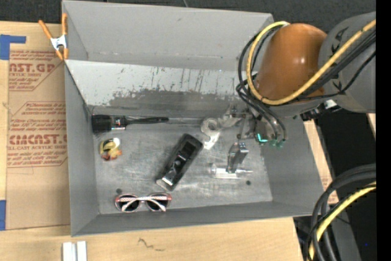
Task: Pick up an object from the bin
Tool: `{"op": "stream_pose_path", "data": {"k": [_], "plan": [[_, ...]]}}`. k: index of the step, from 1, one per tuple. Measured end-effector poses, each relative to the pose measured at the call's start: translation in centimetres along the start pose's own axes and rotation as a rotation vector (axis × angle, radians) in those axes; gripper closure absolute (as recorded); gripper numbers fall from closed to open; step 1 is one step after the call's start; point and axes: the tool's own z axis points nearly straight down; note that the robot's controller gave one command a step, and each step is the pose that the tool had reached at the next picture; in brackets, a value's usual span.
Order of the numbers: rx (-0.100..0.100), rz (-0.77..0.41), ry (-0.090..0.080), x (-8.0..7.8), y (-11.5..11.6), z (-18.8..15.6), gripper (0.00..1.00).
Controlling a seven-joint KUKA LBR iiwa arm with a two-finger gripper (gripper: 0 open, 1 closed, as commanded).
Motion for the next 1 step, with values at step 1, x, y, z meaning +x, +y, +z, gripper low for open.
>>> {"op": "stream_pose_path", "data": {"k": [1], "plan": [[0.000, 0.000, -0.004, -0.11, -0.01, -0.14, 0.00]]}}
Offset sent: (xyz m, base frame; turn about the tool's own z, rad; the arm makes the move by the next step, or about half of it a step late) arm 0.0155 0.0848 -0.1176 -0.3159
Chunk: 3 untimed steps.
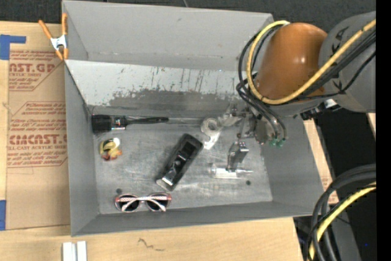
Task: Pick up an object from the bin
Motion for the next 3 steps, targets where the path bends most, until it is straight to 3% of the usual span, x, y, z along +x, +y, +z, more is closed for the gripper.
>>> {"op": "stream_pose_path", "data": {"k": [1, 2, 3], "plan": [[0.001, -0.106, -0.004, -0.6, 2.8, 3.9, 0.00], [0.000, -0.393, -0.002, -1.6, 8.5, 6.0, 0.00], [-0.003, -0.484, -0.001, -2.7, 10.2, 5.1, 0.00]]}}
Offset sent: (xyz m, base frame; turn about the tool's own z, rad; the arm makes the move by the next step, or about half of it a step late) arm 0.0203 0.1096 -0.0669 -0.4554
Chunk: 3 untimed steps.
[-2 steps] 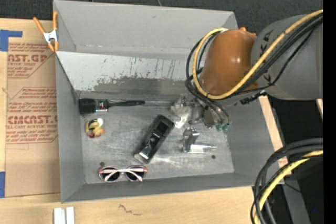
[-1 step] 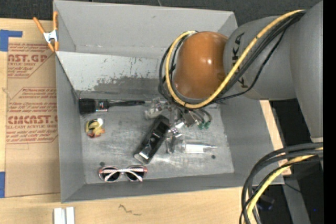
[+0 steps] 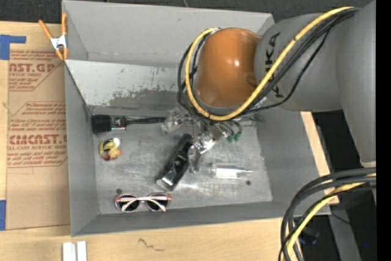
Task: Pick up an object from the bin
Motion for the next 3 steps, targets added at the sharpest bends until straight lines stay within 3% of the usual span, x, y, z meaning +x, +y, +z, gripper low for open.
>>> {"op": "stream_pose_path", "data": {"k": [1, 2, 3], "plan": [[0.004, -0.202, -0.002, 1.0, -0.8, 5.0, 0.00], [0.006, -0.318, -0.012, 0.0, -0.7, 6.4, 1.00], [0.006, -0.318, -0.012, 0.0, -0.7, 6.4, 1.00]]}}
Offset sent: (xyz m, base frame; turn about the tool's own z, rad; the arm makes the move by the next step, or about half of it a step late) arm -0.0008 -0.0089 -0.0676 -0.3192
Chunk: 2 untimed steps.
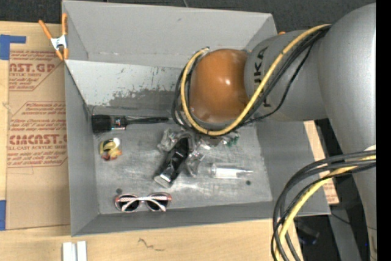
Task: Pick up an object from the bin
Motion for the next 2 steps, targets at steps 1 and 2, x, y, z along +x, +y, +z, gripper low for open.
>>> {"op": "stream_pose_path", "data": {"k": [1, 2], "plan": [[-0.003, -0.001, 0.006, 0.1, 0.1, -0.5, 1.00], [-0.012, -0.001, 0.020, 0.4, 0.3, -2.2, 1.00]]}}
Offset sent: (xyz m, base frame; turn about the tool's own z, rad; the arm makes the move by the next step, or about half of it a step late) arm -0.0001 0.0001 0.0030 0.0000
